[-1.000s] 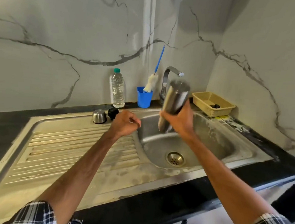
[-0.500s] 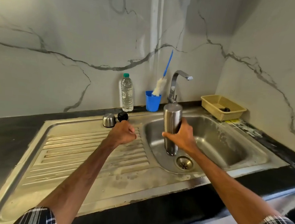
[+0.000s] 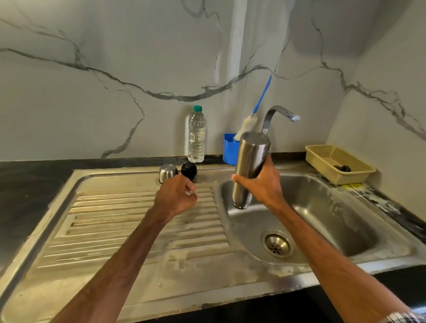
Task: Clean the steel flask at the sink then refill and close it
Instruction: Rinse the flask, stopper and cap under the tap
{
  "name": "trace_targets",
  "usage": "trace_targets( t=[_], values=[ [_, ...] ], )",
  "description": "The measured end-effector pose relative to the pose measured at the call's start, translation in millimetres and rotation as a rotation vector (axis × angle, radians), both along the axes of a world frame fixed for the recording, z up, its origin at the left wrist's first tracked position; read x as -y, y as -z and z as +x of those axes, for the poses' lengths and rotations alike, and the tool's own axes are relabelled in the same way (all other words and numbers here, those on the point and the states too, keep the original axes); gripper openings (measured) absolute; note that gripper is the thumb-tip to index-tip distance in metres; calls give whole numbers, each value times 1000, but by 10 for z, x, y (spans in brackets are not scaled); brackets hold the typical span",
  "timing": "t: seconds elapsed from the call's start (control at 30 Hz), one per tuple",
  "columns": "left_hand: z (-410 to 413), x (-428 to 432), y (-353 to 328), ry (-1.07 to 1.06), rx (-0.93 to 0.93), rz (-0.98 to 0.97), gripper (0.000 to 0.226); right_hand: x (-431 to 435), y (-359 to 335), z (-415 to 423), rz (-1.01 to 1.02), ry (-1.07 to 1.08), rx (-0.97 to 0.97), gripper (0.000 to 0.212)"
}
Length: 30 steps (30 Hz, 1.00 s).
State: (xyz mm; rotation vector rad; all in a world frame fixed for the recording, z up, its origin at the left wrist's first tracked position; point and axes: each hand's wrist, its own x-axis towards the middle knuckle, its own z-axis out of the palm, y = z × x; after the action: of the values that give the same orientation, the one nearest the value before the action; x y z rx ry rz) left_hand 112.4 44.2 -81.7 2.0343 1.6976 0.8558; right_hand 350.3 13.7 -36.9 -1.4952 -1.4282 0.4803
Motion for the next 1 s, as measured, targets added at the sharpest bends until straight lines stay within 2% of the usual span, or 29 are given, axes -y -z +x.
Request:
trace_targets(
  t=[0.13, 0.27, 0.73, 1.0],
  values=[
    [-20, -117, 87, -35, 60, 26, 13, -426, -440, -223, 103, 0, -41, 84],
    [-62, -193, 203, -61, 102, 85, 16, -829, -658, -415, 92, -4, -37, 81],
    [-178, -392, 357, -99, 210, 115, 18, -1365, -218, -756, -3, -49, 47, 85],
    [-184, -421, 340, -80, 212, 122, 15, -1411, -27, -785, 37, -25, 28, 84]
  ],
)
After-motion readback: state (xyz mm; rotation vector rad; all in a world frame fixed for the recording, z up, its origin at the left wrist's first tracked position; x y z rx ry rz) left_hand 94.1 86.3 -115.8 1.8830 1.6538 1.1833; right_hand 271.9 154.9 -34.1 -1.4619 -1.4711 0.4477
